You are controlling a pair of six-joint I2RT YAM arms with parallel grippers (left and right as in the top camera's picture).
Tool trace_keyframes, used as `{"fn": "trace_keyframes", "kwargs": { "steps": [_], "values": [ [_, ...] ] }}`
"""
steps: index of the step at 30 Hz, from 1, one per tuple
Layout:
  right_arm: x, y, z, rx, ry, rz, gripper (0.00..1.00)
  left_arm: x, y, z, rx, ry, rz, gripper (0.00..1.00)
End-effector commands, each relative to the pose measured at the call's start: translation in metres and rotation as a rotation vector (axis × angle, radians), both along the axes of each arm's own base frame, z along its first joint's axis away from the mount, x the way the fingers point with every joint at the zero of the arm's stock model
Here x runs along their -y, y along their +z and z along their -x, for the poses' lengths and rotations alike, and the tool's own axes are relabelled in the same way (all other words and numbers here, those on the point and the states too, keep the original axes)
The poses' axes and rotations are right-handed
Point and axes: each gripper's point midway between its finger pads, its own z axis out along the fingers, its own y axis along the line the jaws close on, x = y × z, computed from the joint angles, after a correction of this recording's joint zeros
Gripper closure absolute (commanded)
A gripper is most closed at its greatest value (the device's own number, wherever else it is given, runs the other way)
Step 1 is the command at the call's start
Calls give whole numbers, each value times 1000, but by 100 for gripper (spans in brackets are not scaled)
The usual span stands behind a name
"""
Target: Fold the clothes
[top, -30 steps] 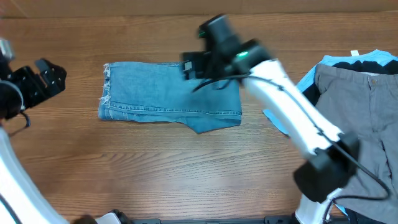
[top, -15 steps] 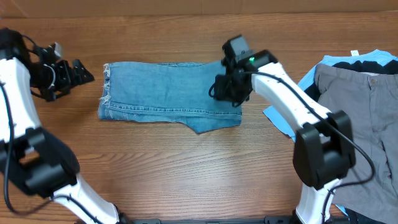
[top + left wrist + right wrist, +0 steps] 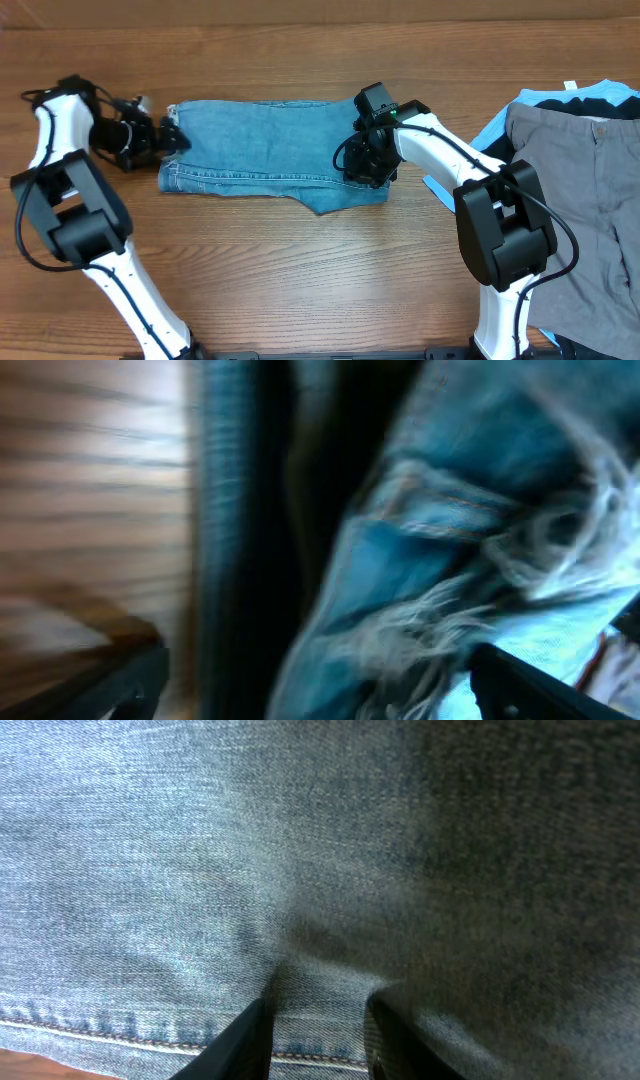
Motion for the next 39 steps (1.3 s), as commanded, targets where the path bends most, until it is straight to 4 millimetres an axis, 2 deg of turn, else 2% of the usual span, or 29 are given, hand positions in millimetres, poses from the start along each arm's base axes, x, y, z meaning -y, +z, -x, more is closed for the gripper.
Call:
{"fn": "trace_keyframes", "kwargs": {
  "steps": [1,3,4,5,6,8,9,11,13,16,19,22,25,28,30,33,39],
  "values": [
    [-2,0,4,-10,1,-6,66,21,-38,9,-64,-121,-33,4],
    [-1,-1,4,-12,1,-5,66,18,-55,16,-139,-118,-110,13],
    [-1,-1,4,-13,1,-5,66,14,-62,19,-183,-93,-153,24],
    [-1,-1,5,-15,1,-4,66,10,-68,22,-224,-64,-195,38],
    [-1,-1,5,-18,1,-3,66,8,-71,24,-246,-53,-218,62],
    [0,-1,7,-25,1,1,67,6,-72,27,-273,-30,-233,87],
    [0,-1,8,-29,1,2,68,6,-70,28,-278,-29,-232,96],
    [2,-1,11,-43,1,8,75,0,-62,32,-307,-3,-238,96],
    [0,2,16,-66,9,-10,75,-10,-48,35,-331,20,-252,96],
    [-5,15,27,-120,35,-61,79,-28,-10,37,-335,57,-284,96],
    [2,39,28,-116,24,-62,80,-51,47,36,-293,118,-360,96],
    [5,69,26,-55,18,-87,80,-57,112,32,-182,165,-403,96],
    [10,98,21,20,8,-116,78,-48,172,32,-57,205,-432,96],
    [17,117,18,66,-9,-133,77,-26,216,30,64,209,-456,96],
    [22,121,17,74,-22,-135,77,-7,229,31,103,180,-460,96],
    [29,120,17,60,-41,-129,77,25,230,30,104,107,-495,96],
    [34,119,19,48,-35,-121,77,70,197,30,16,7,-649,96]
  ]
}}
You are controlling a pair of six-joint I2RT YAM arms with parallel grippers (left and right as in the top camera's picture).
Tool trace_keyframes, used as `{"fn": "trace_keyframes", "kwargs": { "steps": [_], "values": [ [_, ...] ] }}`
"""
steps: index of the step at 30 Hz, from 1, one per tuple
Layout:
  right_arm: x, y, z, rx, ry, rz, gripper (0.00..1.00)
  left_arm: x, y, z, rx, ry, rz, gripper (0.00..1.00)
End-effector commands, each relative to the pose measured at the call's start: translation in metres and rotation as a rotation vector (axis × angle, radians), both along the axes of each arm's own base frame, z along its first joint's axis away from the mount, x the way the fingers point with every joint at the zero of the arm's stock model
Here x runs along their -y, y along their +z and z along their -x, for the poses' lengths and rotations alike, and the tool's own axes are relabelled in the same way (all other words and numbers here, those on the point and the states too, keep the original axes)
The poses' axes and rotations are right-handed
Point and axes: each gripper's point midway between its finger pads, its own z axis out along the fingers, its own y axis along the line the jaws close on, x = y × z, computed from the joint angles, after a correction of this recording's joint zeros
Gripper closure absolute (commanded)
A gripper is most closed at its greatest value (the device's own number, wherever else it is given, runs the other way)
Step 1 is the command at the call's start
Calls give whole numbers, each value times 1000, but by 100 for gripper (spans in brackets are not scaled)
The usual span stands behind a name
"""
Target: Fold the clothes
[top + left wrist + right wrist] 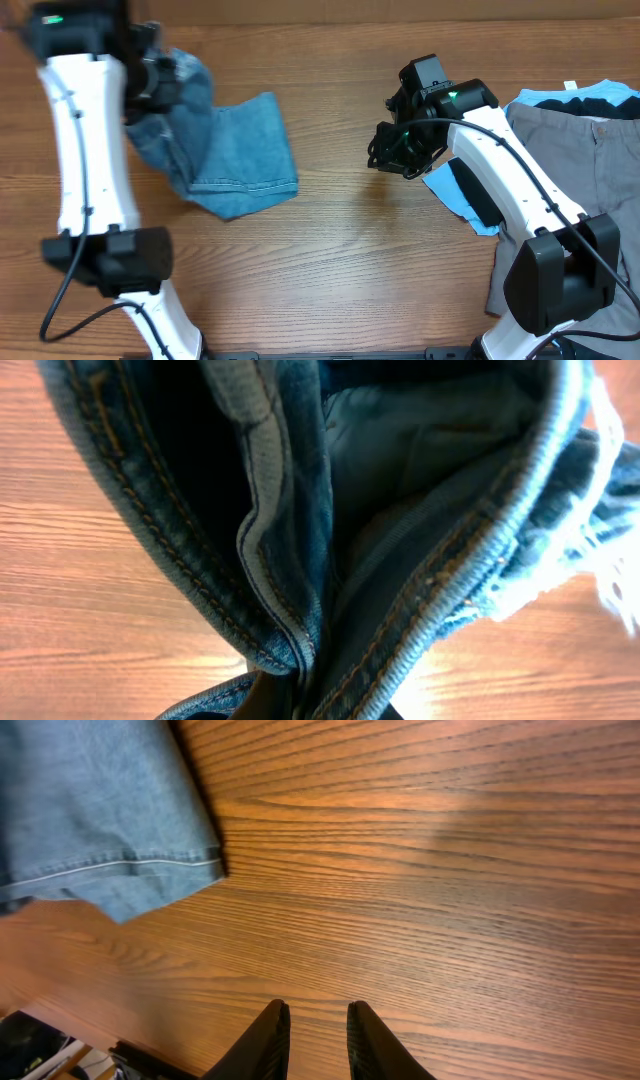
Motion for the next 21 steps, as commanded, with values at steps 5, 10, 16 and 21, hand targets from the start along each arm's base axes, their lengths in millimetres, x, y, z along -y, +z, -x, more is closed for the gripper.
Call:
{"fn": "trace_keyframes", "kwargs": {
  "steps": [5,10,16,21],
  "values": [
    [1,4,1,15,33,-3,78,29,-62,1,-176,50,-228,96],
    [3,4,2,14,43,3,78,57,-102,-1,-259,88,-238,96],
    [3,4,2,17,53,4,78,102,-139,-5,-325,107,-104,62],
    [5,3,6,9,66,10,77,117,-135,-4,-337,92,-12,40]
  ]
}}
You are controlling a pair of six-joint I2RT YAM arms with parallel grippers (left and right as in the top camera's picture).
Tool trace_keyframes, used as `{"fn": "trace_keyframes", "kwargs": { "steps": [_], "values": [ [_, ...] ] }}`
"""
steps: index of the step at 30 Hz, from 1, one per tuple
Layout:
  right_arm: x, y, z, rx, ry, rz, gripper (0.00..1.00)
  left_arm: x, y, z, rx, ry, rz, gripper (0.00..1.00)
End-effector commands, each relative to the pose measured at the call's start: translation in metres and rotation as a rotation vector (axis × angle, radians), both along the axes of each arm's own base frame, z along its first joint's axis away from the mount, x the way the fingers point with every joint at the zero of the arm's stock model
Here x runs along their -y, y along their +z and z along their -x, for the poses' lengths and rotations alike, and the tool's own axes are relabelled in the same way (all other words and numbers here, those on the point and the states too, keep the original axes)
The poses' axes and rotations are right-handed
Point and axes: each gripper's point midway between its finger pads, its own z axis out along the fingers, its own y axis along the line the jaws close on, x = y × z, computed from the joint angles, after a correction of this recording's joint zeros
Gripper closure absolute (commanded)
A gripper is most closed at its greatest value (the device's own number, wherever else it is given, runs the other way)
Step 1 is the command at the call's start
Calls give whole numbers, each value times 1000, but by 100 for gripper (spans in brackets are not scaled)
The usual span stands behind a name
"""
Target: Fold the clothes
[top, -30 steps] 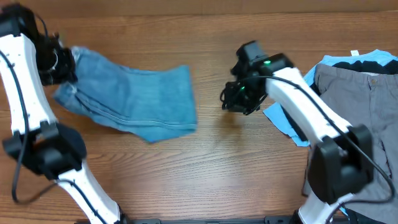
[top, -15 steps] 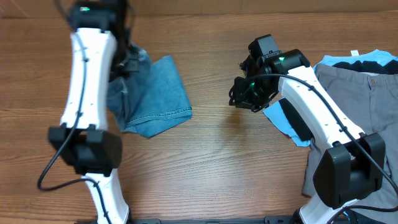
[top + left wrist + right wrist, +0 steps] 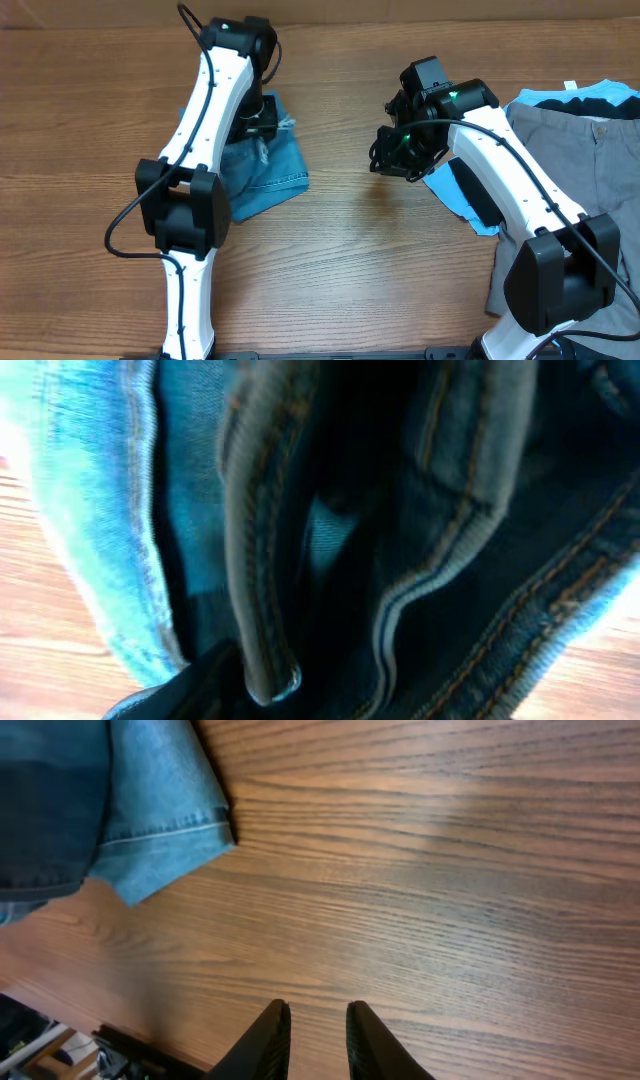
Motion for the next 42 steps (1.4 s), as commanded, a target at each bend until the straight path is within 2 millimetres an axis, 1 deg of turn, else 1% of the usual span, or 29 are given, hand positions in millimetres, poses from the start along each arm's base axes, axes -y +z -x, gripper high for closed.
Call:
{"fn": "trace_keyframes", "kwargs": {
  "steps": [1,2,6,9,10,12,14,16,17,18,19,20,21,22,23,24,27,30,33,35,36,37,38,39,40,42],
  "values": [
    [0,4,-2,20,21,-5,77,7,7,1,-12,52,69,2],
    [0,4,-1,23,30,-4,76,3,12,1,-10,55,70,0],
    [0,5,-3,31,37,-6,70,-13,36,-7,47,12,121,0],
    [-4,7,-8,54,40,-27,67,-34,52,-9,90,60,128,0],
    [-10,10,-10,74,60,-61,67,-43,56,-10,103,77,126,0],
    [-32,23,-14,128,139,-186,63,-62,60,-11,118,104,122,0],
    [-61,43,-17,187,208,-351,60,-84,60,-11,116,130,120,0],
    [-85,63,-21,252,266,-471,56,-103,56,-10,106,159,118,1],
    [-97,71,-23,285,281,-508,55,-111,54,-10,102,181,121,8],
    [-107,76,-26,313,289,-527,54,-116,52,-10,102,201,139,17],
    [-116,80,-28,346,301,-539,52,-117,50,-11,105,219,174,23],
    [-124,84,-29,380,319,-543,51,-115,49,-15,115,222,227,33],
    [-129,85,-31,399,317,-535,50,-112,49,-17,123,215,272,42],
    [-131,82,-34,402,288,-509,50,-110,50,-19,130,216,304,54],
    [-131,79,-37,397,257,-479,50,-108,51,-21,138,215,331,61],
    [-129,76,-39,395,235,-453,50,-106,52,-22,145,216,352,64],
    [-125,70,-40,387,220,-419,50,-97,54,-27,159,199,381,61],
    [-114,63,-41,359,189,-380,50,-82,54,-27,153,166,383,55],
    [-89,47,-46,322,124,-283,51,-59,54,-28,150,118,401,46],
    [-68,37,-50,297,69,-209,51,-39,56,-28,152,81,426,40],
    [-59,34,-51,283,49,-188,51,-25,56,-28,152,54,436,34],
    [-55,33,-52,277,41,-186,51,-19,56,-28,152,39,436,31],
    [-52,34,-52,269,34,-192,51,-15,55,-28,152,21,417,29],
    [-51,35,-52,263,36,-208,51,-14,54,-28,153,8,384,28],
    [-51,37,-51,264,51,-227,50,-18,53,-28,156,14,349,24],
    [-55,40,-48,274,97,-259,48,-23,52,-29,159,40,321,12]
  ]
}}
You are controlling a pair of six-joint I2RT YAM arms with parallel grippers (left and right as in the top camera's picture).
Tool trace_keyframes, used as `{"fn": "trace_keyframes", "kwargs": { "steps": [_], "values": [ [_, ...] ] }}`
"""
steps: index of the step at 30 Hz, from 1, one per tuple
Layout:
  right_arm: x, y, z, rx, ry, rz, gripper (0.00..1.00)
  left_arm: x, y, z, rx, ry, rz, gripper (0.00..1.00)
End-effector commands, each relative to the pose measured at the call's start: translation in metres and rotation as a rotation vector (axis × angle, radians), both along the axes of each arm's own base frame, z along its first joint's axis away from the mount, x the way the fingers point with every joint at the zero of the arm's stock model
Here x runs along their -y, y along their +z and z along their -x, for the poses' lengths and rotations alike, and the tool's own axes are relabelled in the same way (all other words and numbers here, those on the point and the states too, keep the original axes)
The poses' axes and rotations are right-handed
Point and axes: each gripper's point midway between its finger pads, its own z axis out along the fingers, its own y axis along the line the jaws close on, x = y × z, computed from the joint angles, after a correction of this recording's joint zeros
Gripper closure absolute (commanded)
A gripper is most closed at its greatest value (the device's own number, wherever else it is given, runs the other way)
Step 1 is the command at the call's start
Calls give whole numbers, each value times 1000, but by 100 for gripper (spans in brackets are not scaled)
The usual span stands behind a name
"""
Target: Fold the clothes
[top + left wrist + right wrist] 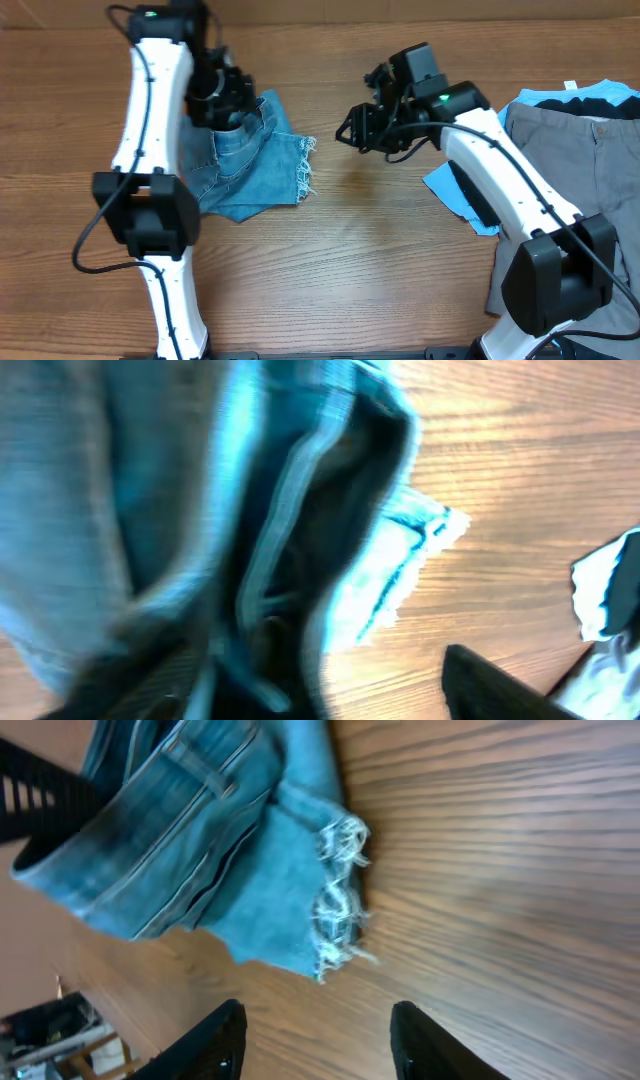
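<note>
Blue denim shorts lie folded in a heap at the table's left centre, frayed hem pointing right. My left gripper hangs over their far edge, open; in the left wrist view its blurred gripper has denim bunched against the left finger. My right gripper is open over bare wood just right of the shorts. The right wrist view shows that gripper with nothing in it, and the shorts ahead of it.
A pile of clothes sits at the right edge: grey shorts on top, light-blue cloth sticking out beneath, dark fabric behind. Wooden table stretches in front.
My left gripper has opened and let go of the denim, shifting slightly left. The shorts now rest with the frayed hem out to the right. My right gripper has opened and moved left toward them.
First the shorts lay spread flat, my left gripper at their left end and my right one pinching the right end. Then the right was off them and shut, the left holding denim raised. Later the left held it over the rest; now it lies folded, released.
</note>
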Motion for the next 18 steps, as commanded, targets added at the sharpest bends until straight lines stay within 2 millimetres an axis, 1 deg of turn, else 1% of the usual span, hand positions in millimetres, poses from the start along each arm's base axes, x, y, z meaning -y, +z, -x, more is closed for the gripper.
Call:
{"fn": "trace_keyframes", "kwargs": {
  "steps": [1,4,5,7,8,9,10,11,13,15,16,18],
  "values": [
    [-5,9,1,36,55,-29,47,-12,12,-1,30,36,-33,9],
    [-11,10,3,48,74,-32,44,-18,14,1,15,60,14,8],
    [-15,11,4,55,83,-34,44,-24,14,2,6,73,10,8],
    [-21,11,6,64,97,-35,44,-44,11,6,-14,102,-36,13],
    [-23,11,7,66,99,-28,44,-57,9,8,-22,112,-76,29],
    [-23,10,7,69,99,-20,44,-67,8,11,-34,125,-106,53],
    [-22,8,7,69,95,-10,44,-78,8,14,-48,141,-128,82],
    [-21,8,7,67,92,-3,44,-87,7,17,-60,159,-137,96],
    [-21,7,8,63,92,0,44,-103,7,20,-71,184,-138,96],
    [-19,6,7,63,86,7,44,-114,8,21,-67,191,-130,96],
    [-18,6,7,61,85,7,44,-118,8,21,-65,193,-124,96],
    [-18,6,7,59,85,9,44,-120,8,22,-60,178,-111,96]
  ]
}}
